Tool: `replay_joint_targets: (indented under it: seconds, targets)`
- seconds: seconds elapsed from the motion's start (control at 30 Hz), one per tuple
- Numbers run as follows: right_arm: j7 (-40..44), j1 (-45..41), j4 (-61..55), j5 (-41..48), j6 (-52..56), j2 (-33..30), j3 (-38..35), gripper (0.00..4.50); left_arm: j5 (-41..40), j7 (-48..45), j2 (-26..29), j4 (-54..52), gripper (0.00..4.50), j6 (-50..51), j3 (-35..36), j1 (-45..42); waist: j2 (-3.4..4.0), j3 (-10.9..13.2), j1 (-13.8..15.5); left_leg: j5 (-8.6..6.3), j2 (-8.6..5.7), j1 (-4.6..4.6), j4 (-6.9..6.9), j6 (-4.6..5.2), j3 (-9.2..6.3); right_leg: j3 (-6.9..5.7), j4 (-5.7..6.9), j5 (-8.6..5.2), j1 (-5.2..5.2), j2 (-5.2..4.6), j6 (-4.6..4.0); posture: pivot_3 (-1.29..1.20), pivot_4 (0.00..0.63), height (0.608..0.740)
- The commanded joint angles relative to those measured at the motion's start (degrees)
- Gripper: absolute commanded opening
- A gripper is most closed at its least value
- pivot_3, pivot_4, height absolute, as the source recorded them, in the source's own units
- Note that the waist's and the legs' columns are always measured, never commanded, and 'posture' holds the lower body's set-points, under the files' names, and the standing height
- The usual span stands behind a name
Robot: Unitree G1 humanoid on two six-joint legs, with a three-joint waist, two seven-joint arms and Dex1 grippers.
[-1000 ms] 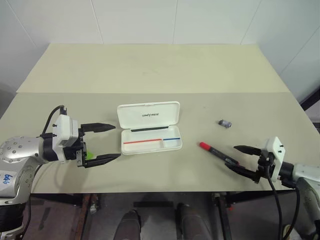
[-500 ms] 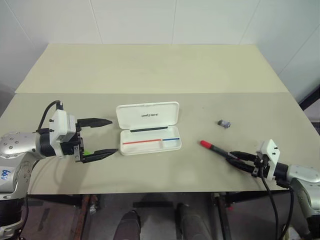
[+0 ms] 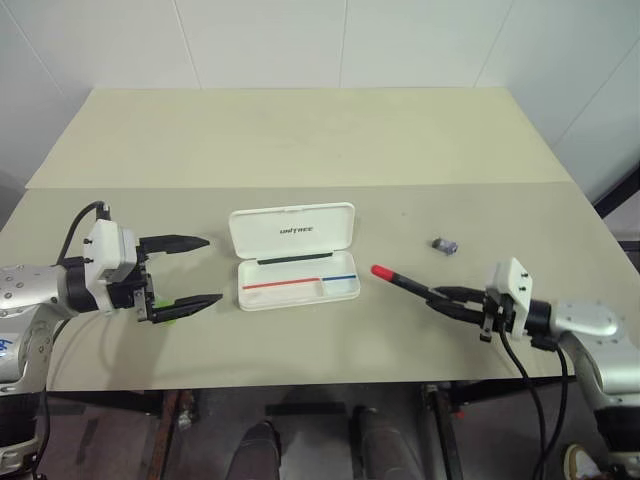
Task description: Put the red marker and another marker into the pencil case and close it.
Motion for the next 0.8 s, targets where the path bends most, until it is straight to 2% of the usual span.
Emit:
replay_joint_targets:
  seconds: [0.03,0.2,0.4,0.8]
  targets:
    - [3.18,-5.76,-1.98,-0.57,-1.75,-0.45,2.83,0.64,0.47,-0.49,1.38,0.25,4.5,-1.72,1.98,0.24,0.0,0.0,0.0,0.0,0.0,-0.01,0.0,0.0,0.0,0.0,-0.01,0.0,0.0,0.0,0.0,0.0,0.15,0.74]
    - [6.59,-15.51,3.06,-4.82,-6.92,2.32,9.65,0.64,1.2,-0.18,1.01,0.49,4.5,-2.48,2.06,1.12,0.01,0.0,0.0,0.0,0.01,-0.01,-0.09,0.0,0.0,-0.01,0.0,0.0,-0.05,0.0,0.01,0.0,0.15,0.74]
    - [6.89,-25.99,15.63,-11.32,-14.85,9.88,16.27,0.64,1.94,0.62,0.27,0.5,4.5,-3.04,1.35,0.81,0.01,0.01,-0.07,0.0,0.01,-0.03,-0.15,0.0,0.0,-0.01,0.17,0.11,-0.15,0.0,0.21,0.0,0.15,0.74]
    - [5.84,-40.28,36.49,-19.68,-22.97,22.26,21.97,0.64,2.2,2.58,-0.62,-0.46,4.5,-3.18,1.33,1.3,0.05,0.03,-0.97,0.0,0.02,0.01,-0.34,-0.01,-0.02,-0.05,0.38,0.36,-0.26,0.01,0.68,0.0,0.15,0.74]
